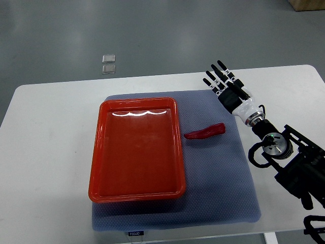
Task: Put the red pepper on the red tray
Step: 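Move the right hand down toward the red pepper beside the tray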
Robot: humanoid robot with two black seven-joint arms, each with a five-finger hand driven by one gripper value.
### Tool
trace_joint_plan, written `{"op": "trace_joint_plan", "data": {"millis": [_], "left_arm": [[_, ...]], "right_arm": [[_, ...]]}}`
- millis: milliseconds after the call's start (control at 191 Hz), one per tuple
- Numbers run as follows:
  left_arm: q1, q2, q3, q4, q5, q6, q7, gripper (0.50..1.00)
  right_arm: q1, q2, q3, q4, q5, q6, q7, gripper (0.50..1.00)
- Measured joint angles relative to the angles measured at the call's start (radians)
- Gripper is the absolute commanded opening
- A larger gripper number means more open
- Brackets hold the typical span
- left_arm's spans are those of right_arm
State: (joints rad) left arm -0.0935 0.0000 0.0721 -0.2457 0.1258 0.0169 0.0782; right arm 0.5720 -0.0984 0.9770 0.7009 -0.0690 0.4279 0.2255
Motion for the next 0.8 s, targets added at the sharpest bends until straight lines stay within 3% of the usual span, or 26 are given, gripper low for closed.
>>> {"op": "trace_joint_plan", "data": {"millis": [529,802], "left_arm": [[-0.003,0.000,0.000,0.000,-0.003,0.000,0.000,1.000],[-0.003,0.000,0.000,-0.002,-0.001,0.000,0.000,1.000]], "right_arm": [[0.013,-0.017,-0.018,0.012,-0.035,0.009,-0.008,0.921],[0.085,-0.119,-0.161,0.088,-0.324,0.002,-0.017,0.921]]}}
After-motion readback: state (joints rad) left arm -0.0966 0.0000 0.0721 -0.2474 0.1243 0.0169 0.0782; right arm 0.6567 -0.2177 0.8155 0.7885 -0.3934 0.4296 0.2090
